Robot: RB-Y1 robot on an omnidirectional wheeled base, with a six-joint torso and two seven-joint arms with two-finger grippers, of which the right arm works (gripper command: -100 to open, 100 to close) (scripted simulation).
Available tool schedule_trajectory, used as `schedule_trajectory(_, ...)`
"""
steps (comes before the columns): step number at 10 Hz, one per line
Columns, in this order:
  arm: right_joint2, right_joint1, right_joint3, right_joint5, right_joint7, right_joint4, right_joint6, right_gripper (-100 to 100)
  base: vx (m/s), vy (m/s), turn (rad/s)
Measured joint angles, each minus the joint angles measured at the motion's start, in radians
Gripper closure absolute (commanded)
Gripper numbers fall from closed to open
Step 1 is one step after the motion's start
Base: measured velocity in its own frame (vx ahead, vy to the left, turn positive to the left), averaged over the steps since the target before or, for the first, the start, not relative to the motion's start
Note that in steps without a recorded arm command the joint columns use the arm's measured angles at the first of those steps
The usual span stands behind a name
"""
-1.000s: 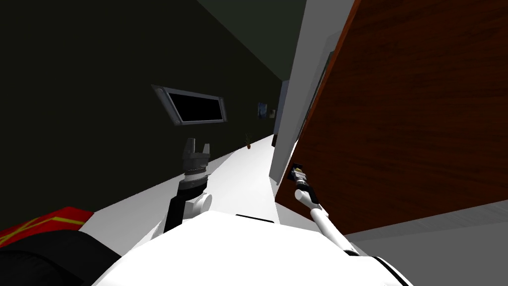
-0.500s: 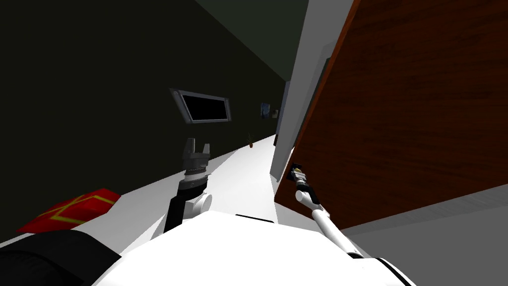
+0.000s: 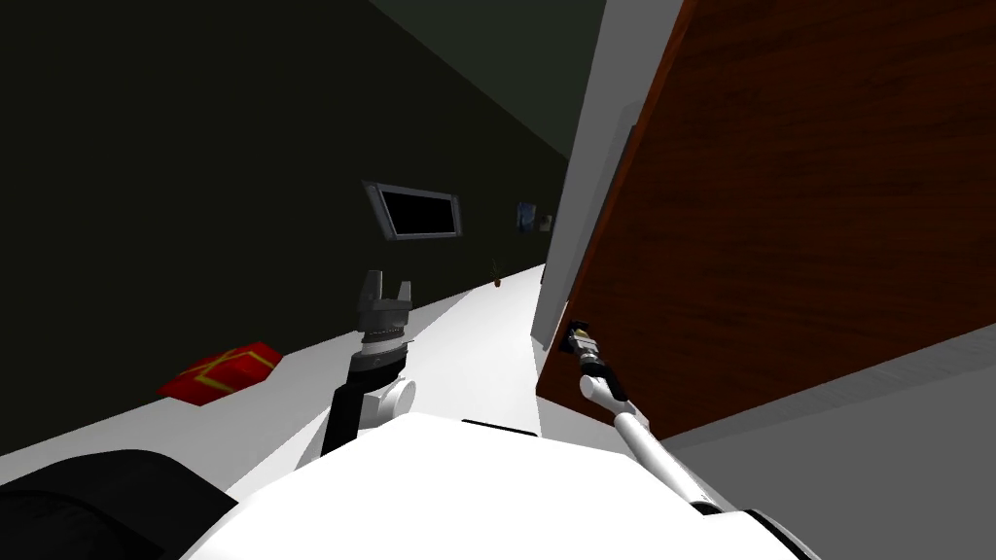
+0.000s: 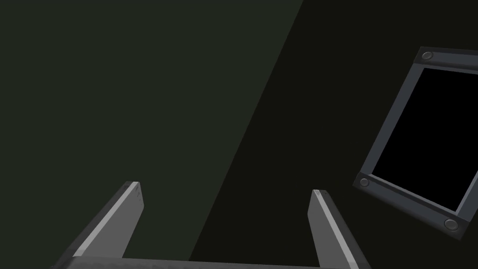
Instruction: Pull the door open
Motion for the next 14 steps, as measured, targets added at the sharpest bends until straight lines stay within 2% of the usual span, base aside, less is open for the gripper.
schedule_trajectory(1, -0.002, 0.009, 0.007, 0.001, -0.002, -0.015, 0.003, 100, -0.196, -0.068, 0.077)
schedule_trajectory(3, -0.007, 0.012, 0.023, 0.003, -0.014, -0.016, 0.003, 100, -0.119, -0.030, 0.067)
schedule_trajectory(12, -0.082, 0.034, 0.132, 0.017, -0.100, -0.073, -0.016, 100, -0.211, -0.079, 0.086)
schedule_trajectory(14, -0.087, 0.045, 0.146, 0.018, -0.108, -0.084, -0.014, 100, -0.099, -0.046, 0.060)
